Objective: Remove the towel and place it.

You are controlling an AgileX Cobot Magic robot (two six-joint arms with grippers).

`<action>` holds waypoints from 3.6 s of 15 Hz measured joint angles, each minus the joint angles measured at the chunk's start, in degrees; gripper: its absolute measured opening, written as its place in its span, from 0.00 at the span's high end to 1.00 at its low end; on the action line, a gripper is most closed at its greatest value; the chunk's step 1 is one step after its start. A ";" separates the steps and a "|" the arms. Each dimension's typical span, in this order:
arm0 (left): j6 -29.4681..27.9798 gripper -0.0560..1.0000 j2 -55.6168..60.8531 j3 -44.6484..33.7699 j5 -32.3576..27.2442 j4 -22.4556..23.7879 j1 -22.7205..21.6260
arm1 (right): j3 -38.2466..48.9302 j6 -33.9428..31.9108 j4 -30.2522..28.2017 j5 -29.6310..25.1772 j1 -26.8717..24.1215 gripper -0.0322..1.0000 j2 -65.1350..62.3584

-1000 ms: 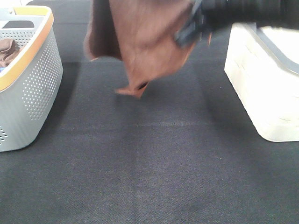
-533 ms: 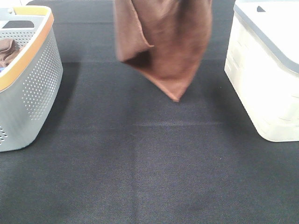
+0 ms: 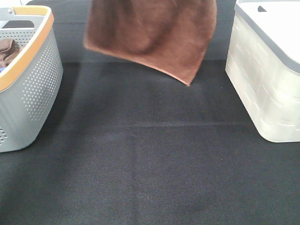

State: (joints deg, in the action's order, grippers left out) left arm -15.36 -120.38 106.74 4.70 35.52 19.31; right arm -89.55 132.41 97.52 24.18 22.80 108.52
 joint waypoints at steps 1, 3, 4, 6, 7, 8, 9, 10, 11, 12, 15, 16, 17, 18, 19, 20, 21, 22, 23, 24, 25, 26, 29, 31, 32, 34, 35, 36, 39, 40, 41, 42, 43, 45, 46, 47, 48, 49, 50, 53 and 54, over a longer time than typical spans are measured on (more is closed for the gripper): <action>-0.06 0.95 -0.92 0.00 -3.67 0.06 0.11 | 0.00 0.40 1.20 -0.40 0.00 0.97 1.15; -0.17 0.95 -1.20 0.00 -15.81 -1.09 1.43 | 2.18 2.29 1.66 -1.03 0.92 0.97 1.55; -0.17 0.95 -1.09 0.00 -22.63 -2.06 2.18 | 4.13 3.04 1.72 -0.46 1.95 0.97 1.55; 0.86 0.95 -1.03 0.00 -34.89 -5.39 3.44 | 8.59 5.04 1.78 2.29 4.58 0.97 1.55; 2.81 0.95 -1.03 0.00 -40.28 -8.42 4.07 | 10.66 5.61 1.72 4.35 6.02 0.97 1.55; 5.10 0.95 -1.03 0.00 -45.26 -12.43 4.41 | 12.89 5.96 1.72 6.47 7.16 0.97 1.55; 5.10 0.95 -1.03 0.00 -45.26 -12.43 4.41 | 12.89 5.96 1.72 6.47 7.16 0.97 1.55; 7.62 0.95 -1.03 0.00 -49.56 -16.39 4.41 | 14.44 6.02 1.78 7.91 7.91 0.97 1.49; 10.31 0.95 -1.03 0.00 -54.72 -21.31 4.41 | 17.76 6.02 1.78 9.22 9.28 0.97 0.86; 11.63 0.95 -1.03 0.00 -58.21 -23.32 4.41 | 19.71 5.73 1.78 9.57 9.97 0.97 0.00; 13.24 0.95 -1.03 0.11 -66.41 -26.07 4.41 | 26.64 2.64 1.78 9.91 12.78 0.97 -3.90; 13.75 0.95 -1.03 0.17 -68.93 -27.04 4.41 | 28.88 1.43 1.78 9.85 13.52 0.97 -4.76; 14.15 0.95 -1.03 0.23 -70.87 -28.19 4.41 | 31.34 0.23 1.72 9.80 14.32 0.97 -5.56; 14.27 0.95 -1.03 0.23 -71.96 -29.22 4.41 | 33.52 -0.92 1.72 9.80 14.95 0.97 -6.30; 14.32 0.95 -1.03 0.23 -72.65 -30.94 4.41 | 36.61 -3.27 1.72 10.03 15.87 0.97 -7.45; 14.50 0.95 -0.74 -0.34 -72.71 -32.03 4.41 | 38.27 -4.24 1.72 10.14 16.27 0.97 -8.19; 14.50 0.95 -0.06 -1.60 -72.71 -32.89 4.41 | 40.11 -5.73 1.60 9.80 16.44 0.97 -9.40; 14.50 0.95 0.74 -3.90 -72.71 -34.15 4.41 | 42.00 -7.05 1.55 9.51 16.44 0.97 -10.83; 14.21 0.95 1.95 -6.88 -72.65 -35.52 4.47 | 43.49 -7.85 1.49 8.88 16.44 0.97 -11.97; 14.09 0.95 3.50 -10.60 -72.65 -36.84 4.64 | 45.84 -9.00 1.32 7.28 16.62 0.97 -13.35; 14.04 0.95 4.47 -13.01 -72.59 -37.36 4.87 | 47.21 -9.80 1.20 6.42 16.84 0.97 -14.27; 14.04 0.95 4.93 -14.90 -72.42 -37.70 5.56 | 48.47 -10.54 1.15 6.30 16.96 0.97 -15.18; 13.92 0.95 5.16 -18.05 -71.85 -37.76 7.85 | 50.99 -12.15 1.03 5.84 16.96 0.97 -16.33; 13.12 0.95 5.16 -20.80 -71.73 -37.13 10.08 | 53.63 -13.12 1.03 4.30 16.96 0.97 -16.50; 12.20 0.95 5.16 -21.60 -71.73 -36.50 10.83 | 54.89 -13.75 1.03 3.15 16.96 0.97 -16.50; 11.23 0.95 5.16 -22.29 -71.62 -36.27 11.17 | 56.55 -17.07 1.09 0.97 16.96 0.97 -16.50; 11.23 0.94 5.16 -22.35 -71.62 -36.27 11.17 | 56.84 -19.19 1.15 0.40 16.96 0.97 -16.50; 11.23 0.88 5.16 -22.35 -72.48 -34.95 11.17 | 57.07 -20.91 1.49 1.38 16.84 0.93 -16.50; 11.69 0.41 5.21 -22.52 -73.68 -33.23 10.60 | 57.52 -23.84 2.23 4.35 16.27 0.44 -16.50; 11.69 0.34 5.21 -22.52 -73.68 -33.23 10.60 | 57.52 -23.95 2.29 4.70 16.27 0.33 -16.50; 11.69 0.32 5.21 -22.52 -73.68 -33.23 10.60 | 57.58 -24.01 2.29 5.27 16.27 0.29 -16.62; 11.69 0.32 5.21 -22.52 -73.68 -33.23 10.60 | 57.58 -24.01 2.29 5.27 16.27 0.29 -16.62; 11.69 0.31 5.21 -22.52 -73.74 -33.23 10.60 | 57.58 -24.06 2.41 5.96 16.27 0.26 -17.30; 11.75 0.30 6.25 -22.52 -73.74 -33.23 10.60 | 57.58 -24.87 2.41 6.65 16.27 0.25 -21.14; 11.75 0.30 7.45 -22.29 -73.74 -33.23 10.60 | 57.58 -25.61 2.46 6.65 16.27 0.25 -24.58; 11.75 0.30 8.88 -21.31 -73.74 -33.23 10.60 | 57.64 -25.84 2.52 6.42 16.27 0.25 -27.56; 11.75 0.30 10.71 -19.82 -73.74 -33.23 10.60 | 57.64 -25.84 2.52 5.10 16.27 0.25 -30.60; 11.75 0.30 12.66 -18.45 -73.74 -33.23 10.60 | 57.64 -25.84 2.52 2.92 16.27 0.25 -33.52; 11.75 0.30 14.50 -17.13 -73.74 -33.23 10.60 | 57.64 -25.90 2.52 -0.34 16.27 0.25 -36.33; 11.75 0.30 21.60 -14.32 -73.85 -33.12 10.60 | 57.64 -29.22 2.46 -16.96 16.27 0.25 -43.77; 11.75 0.30 23.66 -14.32 -73.97 -32.89 10.60 | 57.64 -31.63 2.46 -20.91 16.27 0.25 -44.52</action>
State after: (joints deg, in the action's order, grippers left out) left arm -3.61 -96.72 92.42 -69.27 2.64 29.91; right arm -31.91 100.78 99.98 3.27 39.08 64.00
